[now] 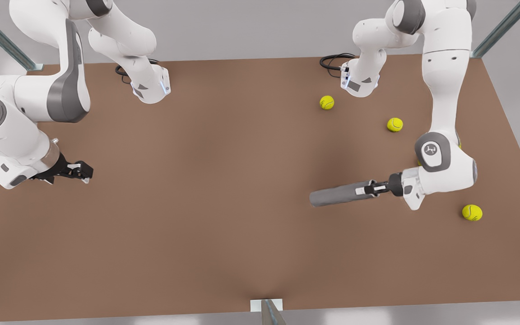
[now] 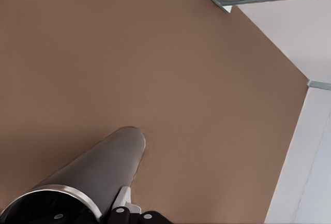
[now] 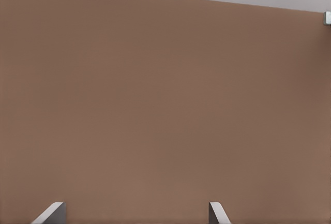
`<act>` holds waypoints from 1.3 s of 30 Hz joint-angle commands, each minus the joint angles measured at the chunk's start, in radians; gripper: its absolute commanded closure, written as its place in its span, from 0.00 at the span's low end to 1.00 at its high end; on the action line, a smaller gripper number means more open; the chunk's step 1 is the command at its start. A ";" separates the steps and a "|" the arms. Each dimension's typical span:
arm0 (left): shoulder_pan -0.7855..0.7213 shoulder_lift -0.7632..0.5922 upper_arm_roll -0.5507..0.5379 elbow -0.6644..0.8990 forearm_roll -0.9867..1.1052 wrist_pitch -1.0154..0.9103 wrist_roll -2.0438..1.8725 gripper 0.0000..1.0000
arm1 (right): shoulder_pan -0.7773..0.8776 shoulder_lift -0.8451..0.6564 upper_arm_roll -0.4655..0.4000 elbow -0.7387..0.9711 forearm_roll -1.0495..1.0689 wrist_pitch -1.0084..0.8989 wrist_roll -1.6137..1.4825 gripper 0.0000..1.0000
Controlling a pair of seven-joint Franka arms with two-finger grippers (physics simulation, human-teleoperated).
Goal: Put the tennis tube upright
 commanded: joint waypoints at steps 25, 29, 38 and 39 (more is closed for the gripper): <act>-0.005 -0.150 -0.004 0.000 0.706 0.004 -0.370 0.79 | -0.005 0.014 0.000 0.000 0.006 0.000 -0.003 0.00; -0.002 -0.127 -0.003 0.000 0.705 0.015 -0.371 0.79 | -0.005 0.014 0.000 0.000 0.008 0.000 -0.005 0.00; -0.002 -0.087 -0.003 0.000 0.706 0.029 -0.371 0.79 | -0.010 0.014 0.000 0.000 0.008 0.000 -0.005 0.00; 0.000 -0.085 -0.003 0.000 0.706 0.030 -0.370 0.79 | -0.010 0.014 0.000 0.000 0.008 0.000 -0.005 0.00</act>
